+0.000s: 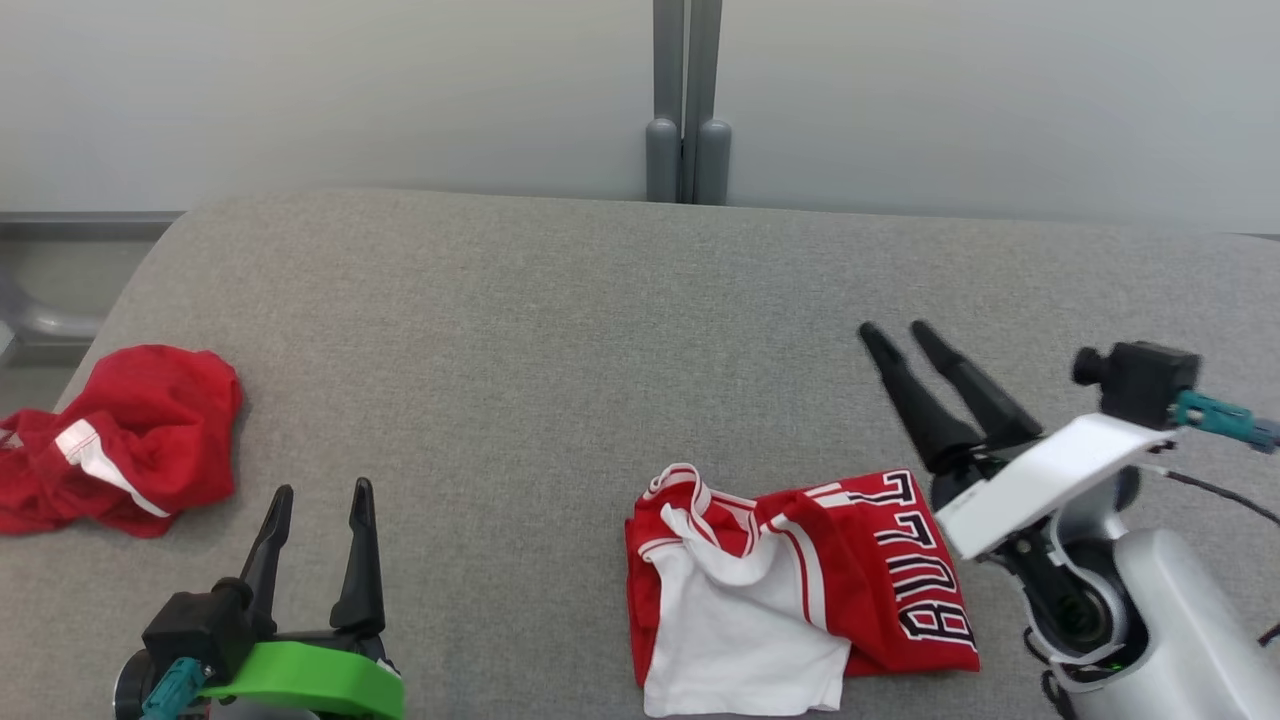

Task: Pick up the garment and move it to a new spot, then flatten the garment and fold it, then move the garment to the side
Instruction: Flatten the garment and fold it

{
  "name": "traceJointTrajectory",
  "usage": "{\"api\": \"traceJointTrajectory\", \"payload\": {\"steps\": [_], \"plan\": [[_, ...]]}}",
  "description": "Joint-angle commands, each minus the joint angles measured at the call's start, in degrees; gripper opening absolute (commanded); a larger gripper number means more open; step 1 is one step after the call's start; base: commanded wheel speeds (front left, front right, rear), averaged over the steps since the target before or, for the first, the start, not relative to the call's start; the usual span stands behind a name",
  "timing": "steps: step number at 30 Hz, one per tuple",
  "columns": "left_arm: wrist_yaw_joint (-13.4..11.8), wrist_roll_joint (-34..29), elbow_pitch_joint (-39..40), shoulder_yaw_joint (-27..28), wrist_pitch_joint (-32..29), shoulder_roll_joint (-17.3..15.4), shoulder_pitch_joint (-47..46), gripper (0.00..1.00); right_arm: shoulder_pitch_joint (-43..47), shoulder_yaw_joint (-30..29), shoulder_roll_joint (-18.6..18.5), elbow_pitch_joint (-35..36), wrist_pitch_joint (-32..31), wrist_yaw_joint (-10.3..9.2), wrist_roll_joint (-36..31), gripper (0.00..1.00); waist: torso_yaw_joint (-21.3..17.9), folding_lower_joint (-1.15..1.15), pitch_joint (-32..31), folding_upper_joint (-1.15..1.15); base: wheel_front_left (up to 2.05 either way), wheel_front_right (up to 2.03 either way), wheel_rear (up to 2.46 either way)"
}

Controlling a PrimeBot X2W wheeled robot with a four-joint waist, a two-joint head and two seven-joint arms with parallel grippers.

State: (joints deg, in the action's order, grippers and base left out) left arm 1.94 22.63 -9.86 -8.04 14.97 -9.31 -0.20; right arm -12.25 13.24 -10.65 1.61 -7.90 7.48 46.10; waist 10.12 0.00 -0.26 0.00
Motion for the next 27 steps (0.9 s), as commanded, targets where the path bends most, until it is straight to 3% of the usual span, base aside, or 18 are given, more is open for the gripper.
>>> {"api": "traceJointTrajectory", "payload": {"steps": [1, 10, 20, 22, 23, 27], "plan": [[-0.3, 0.6, 0.2, 0.2, 0.2, 0.0, 1.0, 1.0, 1.0, -2.1, -0.9, 0.5, 1.9, 0.02, -0.9, 1.0, -1.4, 0.0, -0.9, 0.0, 0.0, 0.0, 0.0], [-0.6, -0.6, 3.4, 2.3, 0.2, 0.4, 2.3, 1.0, 5.6, -13.1, -3.9, -2.3, 11.8, 0.02, -11.3, 1.0, -2.8, 0.0, -1.3, 0.0, 0.0, 0.0, 0.0], [0.6, -2.3, 4.9, 3.3, 0.2, 1.5, 2.2, 1.0, 5.0, -12.7, -2.3, -10.3, 12.8, 0.02, -17.6, 1.0, -2.4, 0.0, -0.7, 0.0, 0.0, 0.0, 0.0], [0.9, -2.7, 4.9, 3.2, 0.2, 1.8, 2.0, 1.0, 4.5, -12.3, -2.3, -12.6, 11.8, 0.02, -18.9, 0.19, -1.8, 0.0, -0.5, 0.0, 0.0, 0.0, 0.0], [1.1, -2.9, 5.0, 3.1, 0.2, 1.9, 1.9, 1.0, 4.2, -11.8, -2.2, -13.7, 11.2, 0.01, -19.4, 0.0, -1.5, 0.0, -0.4, 0.0, 0.0, 0.0, 0.0], [1.6, -3.3, 4.8, 3.0, 0.2, 2.4, 1.4, 1.0, 2.0, -9.0, -1.7, -20.3, 7.3, 0.02, -20.0, 0.0, 0.6, 0.0, 0.1, 0.0, 0.0, 0.0, 0.0]]}}
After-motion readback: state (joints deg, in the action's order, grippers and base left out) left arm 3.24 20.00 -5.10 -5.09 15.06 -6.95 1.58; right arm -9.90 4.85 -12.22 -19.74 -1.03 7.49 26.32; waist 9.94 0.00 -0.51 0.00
